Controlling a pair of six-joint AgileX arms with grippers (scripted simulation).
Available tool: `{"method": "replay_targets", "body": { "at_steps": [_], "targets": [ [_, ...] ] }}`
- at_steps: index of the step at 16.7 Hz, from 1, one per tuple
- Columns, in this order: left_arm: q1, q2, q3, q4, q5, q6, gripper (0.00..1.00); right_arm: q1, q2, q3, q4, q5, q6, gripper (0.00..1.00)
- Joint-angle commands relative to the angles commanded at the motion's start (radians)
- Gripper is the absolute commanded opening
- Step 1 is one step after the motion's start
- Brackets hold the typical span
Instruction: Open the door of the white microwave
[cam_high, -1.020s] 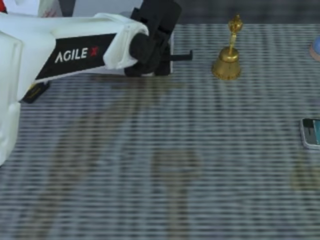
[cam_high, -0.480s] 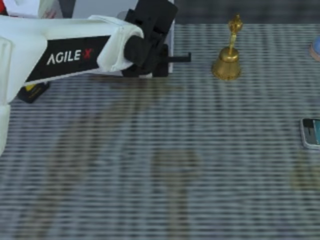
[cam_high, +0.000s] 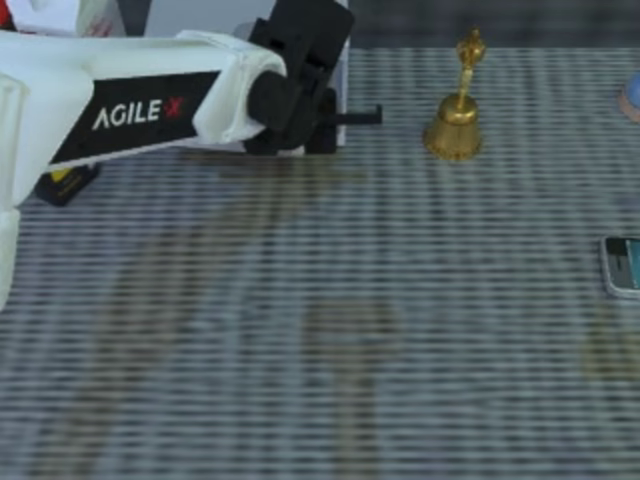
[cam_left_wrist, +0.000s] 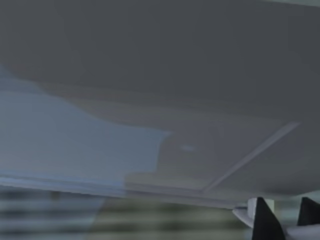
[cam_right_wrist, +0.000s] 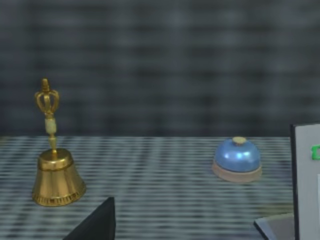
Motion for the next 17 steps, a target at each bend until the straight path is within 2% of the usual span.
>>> {"method": "replay_targets", "body": {
  "at_steps": [12, 17],
  "targets": [
    [0.000, 0.000, 0.000, 0.000, 0.000, 0.000, 0.00, 0.000, 0.000, 0.000, 0.000, 0.000, 0.000, 1.00],
    [0.000, -0.019, -0.030, 0.019, 0.021, 0.023, 0.00, 0.000, 0.000, 0.000, 0.000, 0.000, 0.000, 1.00]
  ]
}}
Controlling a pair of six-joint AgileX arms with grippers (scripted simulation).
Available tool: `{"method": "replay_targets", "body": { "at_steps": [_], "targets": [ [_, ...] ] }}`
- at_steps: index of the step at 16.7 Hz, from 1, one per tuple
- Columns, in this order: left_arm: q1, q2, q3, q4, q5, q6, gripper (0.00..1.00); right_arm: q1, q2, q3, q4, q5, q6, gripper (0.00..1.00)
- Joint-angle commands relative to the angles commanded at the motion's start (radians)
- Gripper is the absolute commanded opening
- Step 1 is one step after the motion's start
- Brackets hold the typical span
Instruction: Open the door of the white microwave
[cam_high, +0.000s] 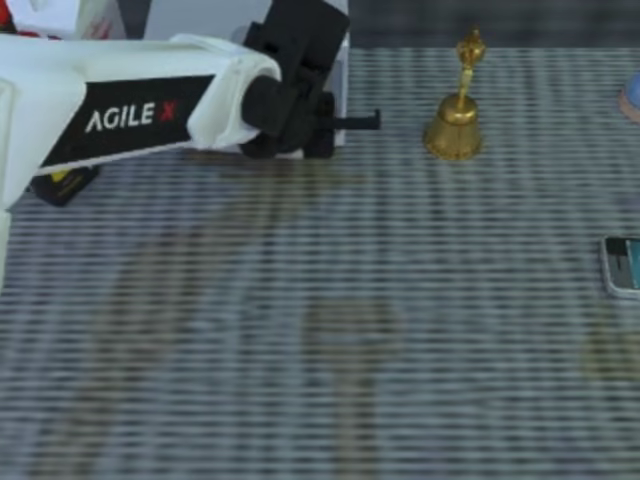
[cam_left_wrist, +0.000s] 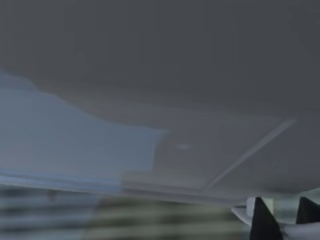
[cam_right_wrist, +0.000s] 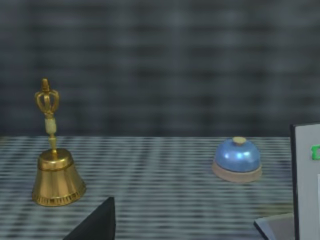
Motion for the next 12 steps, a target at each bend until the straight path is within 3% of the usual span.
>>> {"method": "replay_targets", "body": {
  "at_steps": [12],
  "targets": [
    [0.009, -0.024, -0.040, 0.024, 0.020, 0.032, 0.00, 0.000, 0.000, 0.000, 0.000, 0.000, 0.000, 1.00]
  ]
}}
